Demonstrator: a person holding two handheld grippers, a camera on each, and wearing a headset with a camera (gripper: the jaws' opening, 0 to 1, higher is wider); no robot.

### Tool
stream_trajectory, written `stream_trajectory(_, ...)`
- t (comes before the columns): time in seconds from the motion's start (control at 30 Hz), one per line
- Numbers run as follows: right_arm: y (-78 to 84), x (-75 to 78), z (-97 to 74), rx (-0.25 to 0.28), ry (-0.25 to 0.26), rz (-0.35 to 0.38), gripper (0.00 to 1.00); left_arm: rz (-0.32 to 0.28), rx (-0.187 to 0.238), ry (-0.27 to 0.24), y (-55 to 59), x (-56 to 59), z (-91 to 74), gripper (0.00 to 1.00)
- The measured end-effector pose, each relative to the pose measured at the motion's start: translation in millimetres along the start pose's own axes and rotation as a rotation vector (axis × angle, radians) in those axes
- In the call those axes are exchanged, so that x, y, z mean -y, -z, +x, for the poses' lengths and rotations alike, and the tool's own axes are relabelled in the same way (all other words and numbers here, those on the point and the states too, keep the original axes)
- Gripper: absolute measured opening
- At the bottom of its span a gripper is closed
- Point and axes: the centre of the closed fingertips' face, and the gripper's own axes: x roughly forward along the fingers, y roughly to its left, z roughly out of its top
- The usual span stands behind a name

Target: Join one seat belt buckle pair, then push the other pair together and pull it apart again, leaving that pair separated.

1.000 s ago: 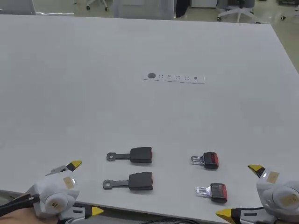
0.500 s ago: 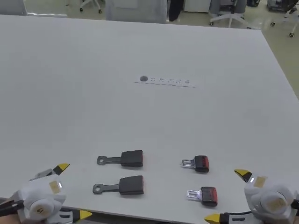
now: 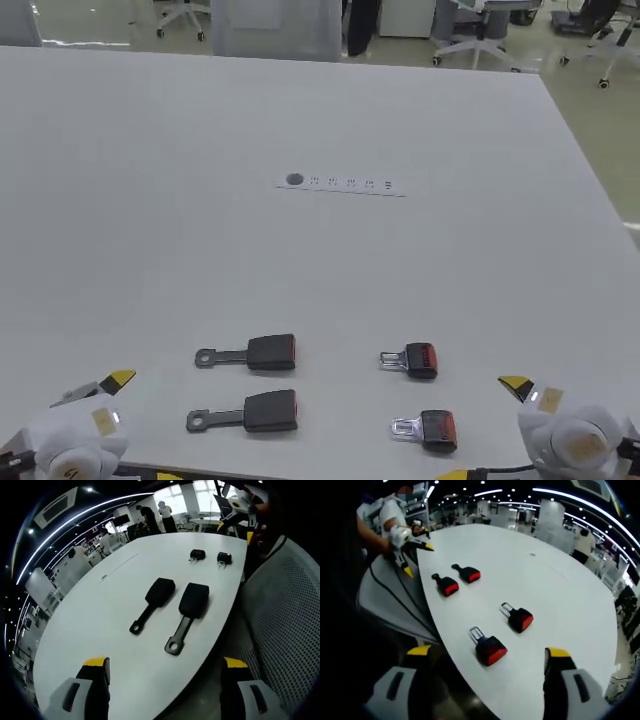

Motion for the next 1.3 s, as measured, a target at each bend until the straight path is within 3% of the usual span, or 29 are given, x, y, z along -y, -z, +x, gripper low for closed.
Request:
stream_trajectory(0.3,-1.6,-0.4,0.0,-0.020,-0.001,-0.010,0.89,0.010,-0.006,0.007,0.6,1.8,-0.6,0.93)
stream_trajectory(0.63,-4.0,0.4,-4.4,-0.032,0.002,-0.027,0.80,0.011,-0.022,0.052,1.1,3.6,-1.9,0.96)
stream_trajectory(0.9,-7.3,2.2,-4.3,-0.022,-0.008,-0.073,0.73,0.023,-0.054,0.095,-1.7,4.9,-5.7,0.91)
stream_trajectory(1.0,-8.4,-1.5,-3.5,-0.030,-0.027,-0.100,0.70,0.028,-0.068,0.121,-7.1,9.4,-1.9,0.88)
stream_trajectory(1.13,-8.6,-1.9,-2.2,-0.043,-0.036,-0.150,0.65,0.052,-0.046,0.163,-22.8,16.5,4.7,0.81)
stream_trajectory(1.3,-6.5,-4.5,6.2,-0.059,-0.074,-0.187,0.61,0.065,-0.036,0.196,-40.9,20.7,20.0,0.81)
